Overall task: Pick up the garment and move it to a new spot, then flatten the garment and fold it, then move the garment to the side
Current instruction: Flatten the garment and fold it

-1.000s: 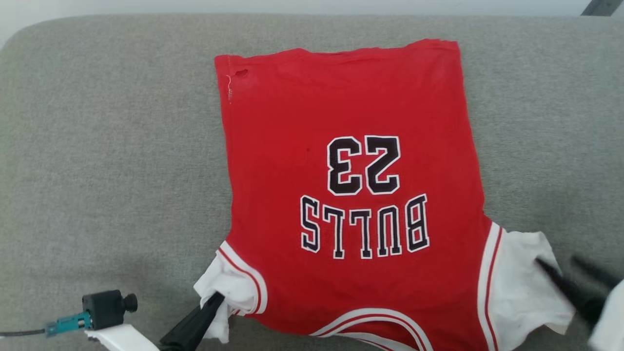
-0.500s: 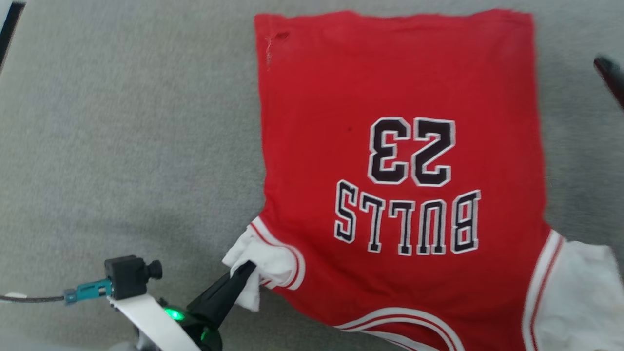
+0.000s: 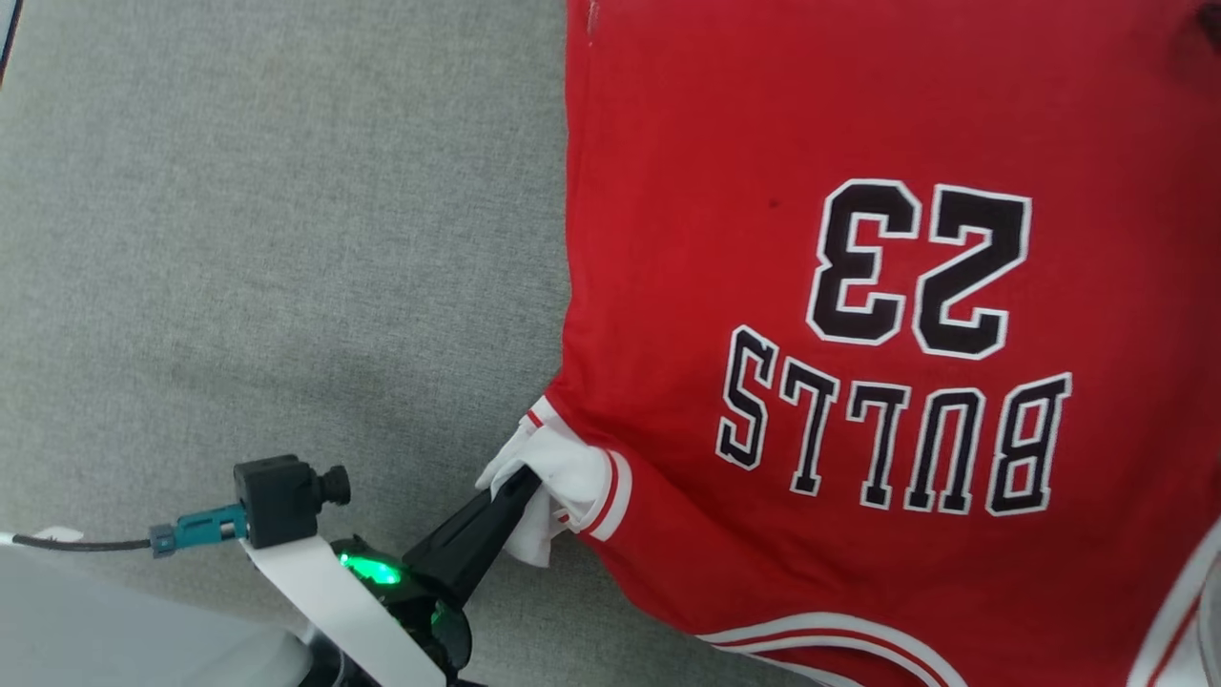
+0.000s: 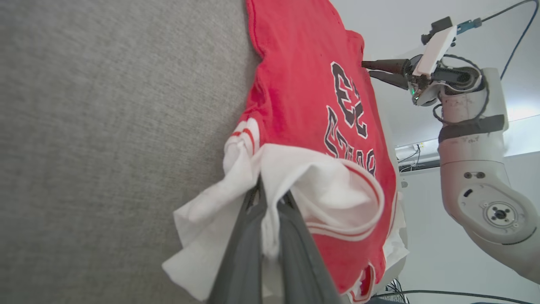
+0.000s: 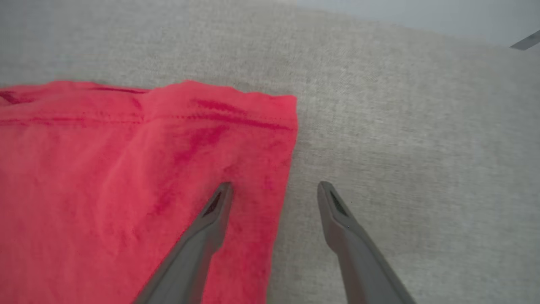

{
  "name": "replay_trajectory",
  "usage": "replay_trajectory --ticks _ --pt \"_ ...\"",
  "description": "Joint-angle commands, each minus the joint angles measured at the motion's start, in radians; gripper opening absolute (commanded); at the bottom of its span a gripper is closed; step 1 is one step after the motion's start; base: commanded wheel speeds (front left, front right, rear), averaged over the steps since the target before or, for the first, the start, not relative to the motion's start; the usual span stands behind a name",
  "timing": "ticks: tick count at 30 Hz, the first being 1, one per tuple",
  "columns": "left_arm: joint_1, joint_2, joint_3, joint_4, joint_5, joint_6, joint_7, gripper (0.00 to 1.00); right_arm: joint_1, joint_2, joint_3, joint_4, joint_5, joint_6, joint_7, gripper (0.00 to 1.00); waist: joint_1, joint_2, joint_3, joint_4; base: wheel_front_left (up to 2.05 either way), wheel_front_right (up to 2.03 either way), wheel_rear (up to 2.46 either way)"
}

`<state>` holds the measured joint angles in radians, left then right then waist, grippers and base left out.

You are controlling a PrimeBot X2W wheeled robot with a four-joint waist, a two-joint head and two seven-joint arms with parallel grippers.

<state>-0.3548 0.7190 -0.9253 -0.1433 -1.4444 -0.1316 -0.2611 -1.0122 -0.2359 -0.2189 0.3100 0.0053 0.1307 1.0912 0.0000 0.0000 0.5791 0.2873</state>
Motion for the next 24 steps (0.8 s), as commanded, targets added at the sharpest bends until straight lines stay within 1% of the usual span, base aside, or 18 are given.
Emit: replay_trajectory --ticks 1,5,6,7,8,13,17,20,24 --pt "-0.021 -0.005 -0.002 -0.003 -0.001 0.002 -0.005 0.00 -0.015 0.006 -0.004 0.028 -0.019 0.000 0.007 1.00 0.0000 0.0000 0.013 0.009 0.00 0.00 0.00" --pt "-0.035 -0.008 -0.006 -0.007 0.002 0.002 -0.005 0.00 -0.014 0.020 0.006 0.068 -0.021 0.000 0.010 1.00 0.0000 0.0000 0.017 0.009 0.00 0.00 0.00" --pt "-0.037 -0.007 -0.005 -0.007 0.003 0.002 -0.005 0.00 -0.017 0.022 0.008 0.076 -0.018 0.000 0.005 0.41 0.0000 0.0000 0.017 0.007 0.00 0.00 0.00" --pt "-0.036 -0.007 -0.004 -0.008 0.003 0.002 -0.005 0.00 -0.018 0.024 0.008 0.082 -0.016 0.000 -0.003 0.07 0.0000 0.0000 0.016 0.005 0.00 0.00 0.00" --pt "-0.034 -0.005 -0.002 -0.007 0.003 0.002 -0.005 0.00 -0.019 0.027 0.007 0.087 -0.015 0.000 -0.011 0.00 0.0000 0.0000 0.014 0.001 0.00 0.00 0.00" --pt "-0.024 0.004 0.004 0.002 0.006 0.002 -0.005 0.00 -0.006 0.019 -0.011 0.084 0.013 0.000 -0.059 0.00 0.0000 0.0000 -0.015 -0.017 0.00 0.00 0.00" --pt "0.002 0.008 0.024 0.020 -0.004 0.002 -0.005 0.00 0.054 -0.010 0.020 0.043 0.070 0.000 -0.083 0.00 0.0000 0.0000 -0.062 -0.039 0.00 0.00 0.00" --pt "0.031 0.019 0.041 0.033 -0.014 0.002 -0.005 0.00 0.139 -0.039 0.042 -0.028 0.146 0.000 -0.072 0.00 0.0000 0.0000 -0.104 -0.063 0.00 0.00 0.00" --pt "0.074 0.030 0.066 0.045 -0.025 0.002 -0.006 0.00 0.309 -0.091 0.067 -0.177 0.252 0.000 -0.025 0.00 0.0000 0.0000 -0.154 -0.097 0.00 0.00 0.00"
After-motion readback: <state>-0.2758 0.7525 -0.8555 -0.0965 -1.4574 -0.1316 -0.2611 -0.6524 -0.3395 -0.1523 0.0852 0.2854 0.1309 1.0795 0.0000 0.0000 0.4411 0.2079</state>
